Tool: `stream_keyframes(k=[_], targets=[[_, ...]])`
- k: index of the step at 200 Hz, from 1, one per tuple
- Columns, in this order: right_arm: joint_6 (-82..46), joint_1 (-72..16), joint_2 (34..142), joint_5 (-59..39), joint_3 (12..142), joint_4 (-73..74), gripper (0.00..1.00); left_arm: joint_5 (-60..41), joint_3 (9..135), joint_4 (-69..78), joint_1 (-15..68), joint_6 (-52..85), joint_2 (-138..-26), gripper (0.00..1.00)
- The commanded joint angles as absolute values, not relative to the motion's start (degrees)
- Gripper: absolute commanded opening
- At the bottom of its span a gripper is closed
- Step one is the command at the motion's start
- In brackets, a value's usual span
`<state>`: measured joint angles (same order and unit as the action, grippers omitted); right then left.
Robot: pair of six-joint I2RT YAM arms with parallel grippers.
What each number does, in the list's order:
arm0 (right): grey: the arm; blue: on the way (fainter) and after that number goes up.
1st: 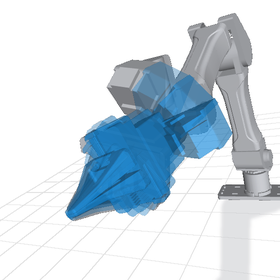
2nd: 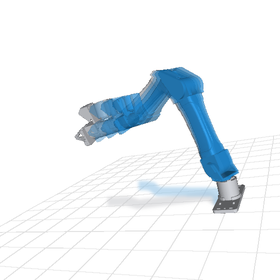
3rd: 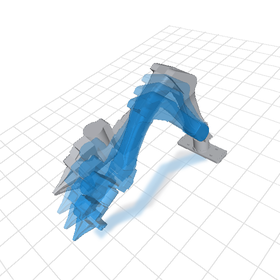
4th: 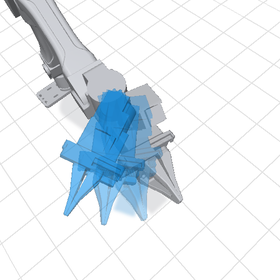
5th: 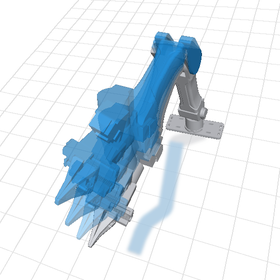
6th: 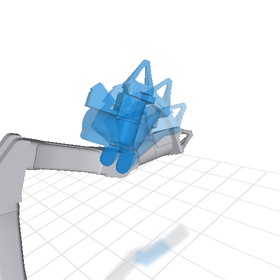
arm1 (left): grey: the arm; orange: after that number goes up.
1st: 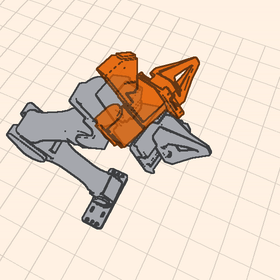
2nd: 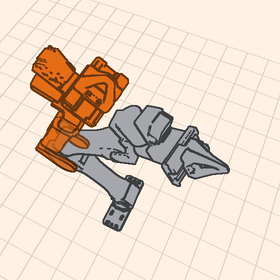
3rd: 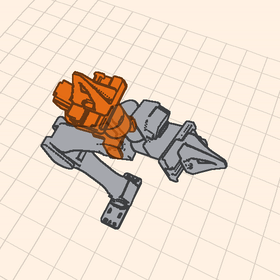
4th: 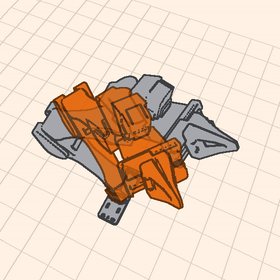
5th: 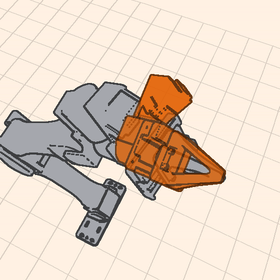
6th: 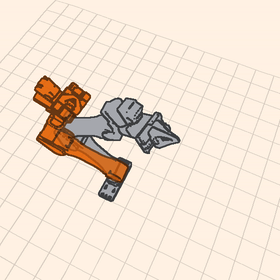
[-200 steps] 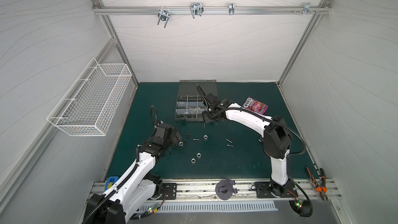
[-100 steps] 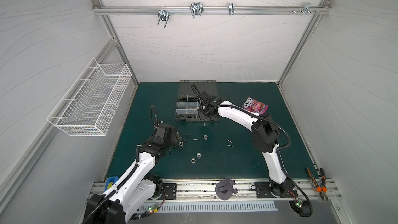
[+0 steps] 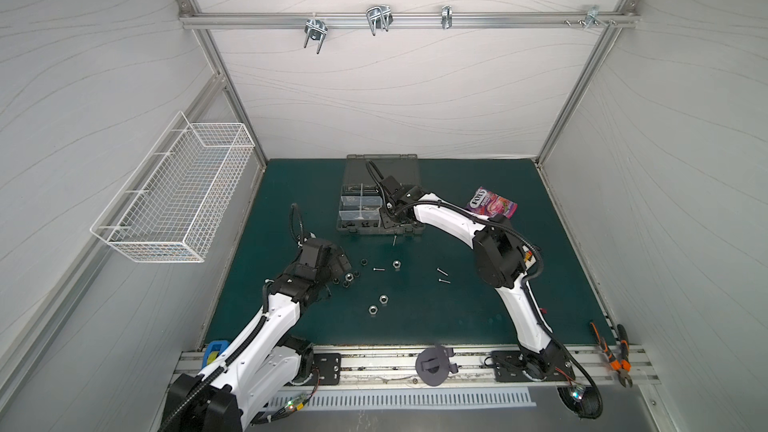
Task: Sort the screws and nuts into containers
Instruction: 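Carry the silver bolt with the right gripper over the organizer, then open the right gripper to drop the bolt into the compartment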
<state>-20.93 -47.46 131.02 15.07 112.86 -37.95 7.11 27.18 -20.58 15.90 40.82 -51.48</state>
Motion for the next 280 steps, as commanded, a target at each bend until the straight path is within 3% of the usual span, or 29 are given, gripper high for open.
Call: stream_keyframes(k=[1,42,109,190,207,215,280], targets=[[-20.12,-46.85,132.76,16.19,115.02,-37.33,0.36,6.73,28.09,-20.30,15.73,41.30,-51.33,0.99],[-20.66,-46.32,134.29,16.18,115.56,-37.01,0.41,6.18,28.08,-20.33,15.73,40.89,-50.70,0.99],[-20.90,-45.88,136.32,14.96,117.95,-37.53,0.58,5.57,28.73,-20.57,15.73,39.88,-51.15,0.99],[-20.99,-46.00,130.77,14.68,115.46,-37.93,0.72,4.48,29.88,-20.74,15.69,38.80,-52.63,0.99],[-21.09,-46.08,127.53,14.68,112.90,-37.37,0.81,4.31,30.74,-21.44,15.73,38.74,-53.50,0.99],[-21.20,-46.06,125.73,14.81,111.48,-36.99,0.99,3.93,31.05,-21.30,15.73,38.59,-53.74,0.99],[-23.95,-45.34,109.29,18.44,95.93,-36.23,0.99,3.05,32.29,-20.60,16.58,38.72,-54.83,0.94]])
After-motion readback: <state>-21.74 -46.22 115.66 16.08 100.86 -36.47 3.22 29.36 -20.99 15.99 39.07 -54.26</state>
